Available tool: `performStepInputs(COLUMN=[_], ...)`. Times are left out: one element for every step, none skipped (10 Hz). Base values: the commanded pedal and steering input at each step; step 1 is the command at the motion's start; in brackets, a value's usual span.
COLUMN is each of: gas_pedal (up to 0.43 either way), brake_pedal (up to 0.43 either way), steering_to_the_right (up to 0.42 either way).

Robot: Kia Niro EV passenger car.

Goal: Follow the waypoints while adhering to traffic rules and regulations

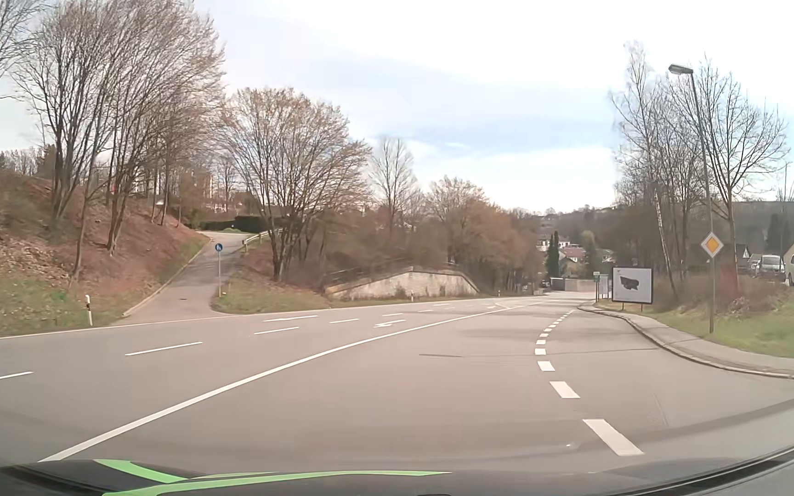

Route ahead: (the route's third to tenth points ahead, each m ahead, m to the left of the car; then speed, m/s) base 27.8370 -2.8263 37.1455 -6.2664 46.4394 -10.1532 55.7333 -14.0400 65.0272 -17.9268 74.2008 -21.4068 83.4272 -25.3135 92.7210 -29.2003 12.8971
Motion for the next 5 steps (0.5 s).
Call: performStepInputs(gas_pedal=[0.000,0.000,0.000,0.000,0.000], brake_pedal=[0.000,0.000,0.000,0.000,0.000], steering_to_the_right=[0.065,0.065,0.066,0.066,0.066])
